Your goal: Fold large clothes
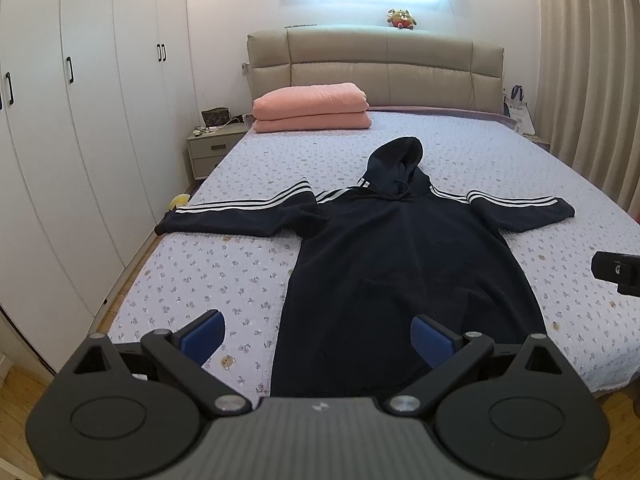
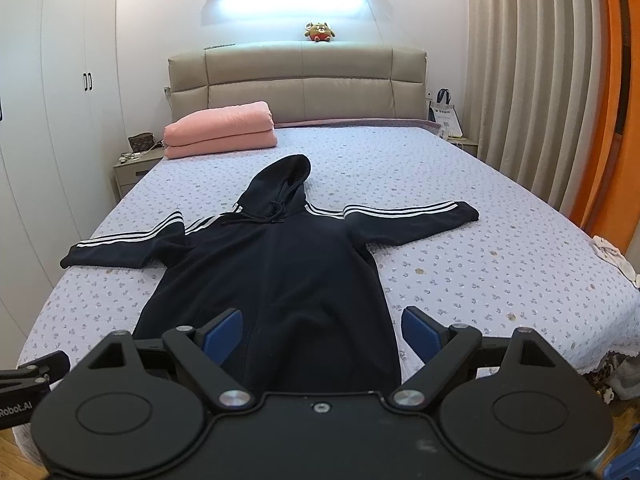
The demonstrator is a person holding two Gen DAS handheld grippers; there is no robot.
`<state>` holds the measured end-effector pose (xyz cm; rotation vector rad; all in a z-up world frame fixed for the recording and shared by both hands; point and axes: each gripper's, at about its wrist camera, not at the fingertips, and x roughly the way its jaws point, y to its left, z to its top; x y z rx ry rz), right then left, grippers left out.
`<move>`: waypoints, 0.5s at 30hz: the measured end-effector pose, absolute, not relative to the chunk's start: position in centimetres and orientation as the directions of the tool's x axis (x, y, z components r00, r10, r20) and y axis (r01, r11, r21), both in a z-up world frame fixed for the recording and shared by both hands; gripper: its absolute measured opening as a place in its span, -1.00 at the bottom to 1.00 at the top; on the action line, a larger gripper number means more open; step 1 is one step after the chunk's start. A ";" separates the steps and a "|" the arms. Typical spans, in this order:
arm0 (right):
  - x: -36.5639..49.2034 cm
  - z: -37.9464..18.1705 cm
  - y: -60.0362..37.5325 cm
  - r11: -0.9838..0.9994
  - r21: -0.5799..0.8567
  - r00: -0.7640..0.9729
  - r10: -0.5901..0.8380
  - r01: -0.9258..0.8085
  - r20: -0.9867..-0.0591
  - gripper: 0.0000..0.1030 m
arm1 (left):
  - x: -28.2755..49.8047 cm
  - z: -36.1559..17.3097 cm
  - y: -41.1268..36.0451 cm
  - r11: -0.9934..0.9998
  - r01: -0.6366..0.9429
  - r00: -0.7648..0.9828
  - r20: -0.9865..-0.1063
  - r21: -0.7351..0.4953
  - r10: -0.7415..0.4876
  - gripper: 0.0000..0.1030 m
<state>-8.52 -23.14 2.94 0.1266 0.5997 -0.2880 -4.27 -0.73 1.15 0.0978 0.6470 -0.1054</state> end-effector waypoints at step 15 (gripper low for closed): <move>-8.5 3.8 -21.9 0.961 0.031 0.791 -0.207 0.274 -0.576 0.98 | -4.3 1.1 0.9 0.993 0.121 0.796 -0.598 0.011 -0.091 0.96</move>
